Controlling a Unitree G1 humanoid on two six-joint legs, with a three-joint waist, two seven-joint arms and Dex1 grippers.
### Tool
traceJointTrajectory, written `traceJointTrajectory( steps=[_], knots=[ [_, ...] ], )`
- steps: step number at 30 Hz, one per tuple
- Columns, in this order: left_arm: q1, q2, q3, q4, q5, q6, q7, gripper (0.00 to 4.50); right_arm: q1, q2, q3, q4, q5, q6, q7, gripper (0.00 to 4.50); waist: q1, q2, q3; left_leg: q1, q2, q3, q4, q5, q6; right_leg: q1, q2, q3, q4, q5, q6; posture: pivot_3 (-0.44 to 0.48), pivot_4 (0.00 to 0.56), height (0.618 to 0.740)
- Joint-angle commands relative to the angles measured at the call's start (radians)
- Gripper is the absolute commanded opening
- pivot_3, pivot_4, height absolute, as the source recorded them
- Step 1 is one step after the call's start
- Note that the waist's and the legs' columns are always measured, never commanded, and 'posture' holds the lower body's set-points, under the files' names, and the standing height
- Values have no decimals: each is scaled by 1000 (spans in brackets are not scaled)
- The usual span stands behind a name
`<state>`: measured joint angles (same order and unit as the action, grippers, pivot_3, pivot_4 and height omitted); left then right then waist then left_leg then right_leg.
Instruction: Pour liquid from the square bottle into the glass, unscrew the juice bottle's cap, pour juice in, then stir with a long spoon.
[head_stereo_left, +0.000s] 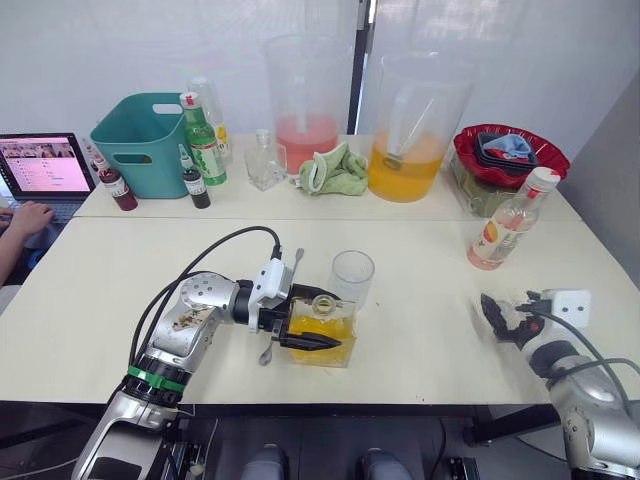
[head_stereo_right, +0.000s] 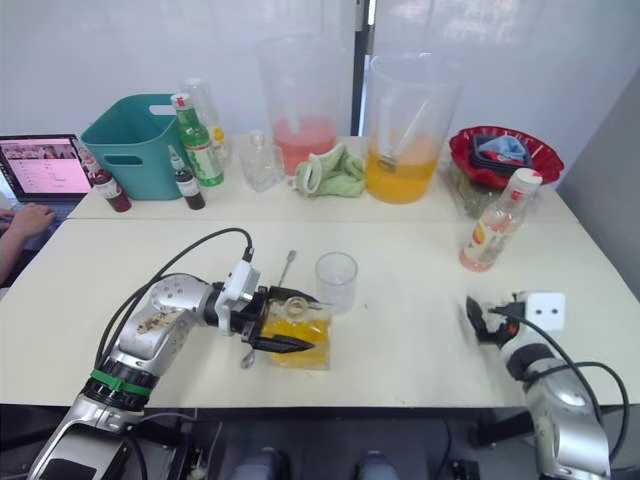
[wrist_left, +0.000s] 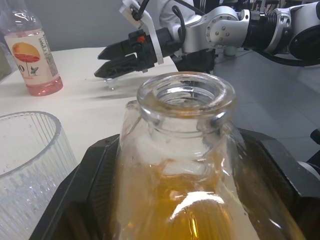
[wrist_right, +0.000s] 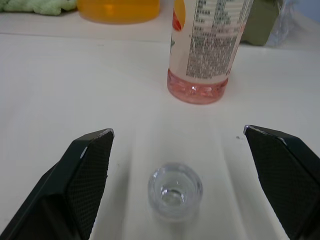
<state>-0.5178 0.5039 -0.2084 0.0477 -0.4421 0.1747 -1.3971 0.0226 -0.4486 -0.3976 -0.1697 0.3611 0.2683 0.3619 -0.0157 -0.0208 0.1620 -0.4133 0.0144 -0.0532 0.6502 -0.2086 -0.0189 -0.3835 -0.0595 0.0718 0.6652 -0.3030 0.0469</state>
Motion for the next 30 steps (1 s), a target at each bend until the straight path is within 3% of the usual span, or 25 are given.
traceJointTrajectory(
  steps=[1, 9, 15, 18, 22, 30],
  knots=[
    [5, 60, 65, -62, -43, 50, -6, 2967, 20, -15, -6, -141, 43, -6, 35, 4467, -6, 0, 0, 0, 0, 0, 0, 0, 0, -1, 0, 0, 0, 0, 0, 0, 150, 740],
    [12, 182, 196, -133, -153, 186, 20, 2967, 72, -49, 162, -452, 136, 142, 110, 4467, -24, 1, 1, -1, 1, 0, -4, 0, 0, -3, 1, 0, 1, 0, 0, 0, 150, 740],
    [-24, 235, 253, -101, -153, 211, 17, 2967, 69, -39, 304, -509, 86, 188, 87, 4467, -10, -1, 2, -2, 0, -1, -3, 0, 0, -3, 0, -1, 0, 0, 0, 0, 150, 740],
    [-75, 243, 256, -20, -94, 147, 17, 2967, 70, -25, 339, -499, 61, 181, 75, 4467, -3, -1, 2, -2, 0, -1, -3, 0, 0, -3, 0, -1, 0, 0, 0, 0, 150, 740],
    [-236, 134, 219, 152, 58, -64, 147, 2967, 63, -2, 351, -499, 70, 186, 66, 4467, 10, -3, 3, -3, 0, -2, -1, 1, -1, -3, 0, -2, 0, 0, 0, 0, 150, 740],
    [-427, -42, 132, 504, 338, -502, 364, 2967, 58, 21, 344, -544, 102, 194, 59, 4467, 10, -4, 4, -8, -1, -2, 1, 1, -1, -6, 0, -2, 0, 0, 0, 0, 150, 740]
  ],
)
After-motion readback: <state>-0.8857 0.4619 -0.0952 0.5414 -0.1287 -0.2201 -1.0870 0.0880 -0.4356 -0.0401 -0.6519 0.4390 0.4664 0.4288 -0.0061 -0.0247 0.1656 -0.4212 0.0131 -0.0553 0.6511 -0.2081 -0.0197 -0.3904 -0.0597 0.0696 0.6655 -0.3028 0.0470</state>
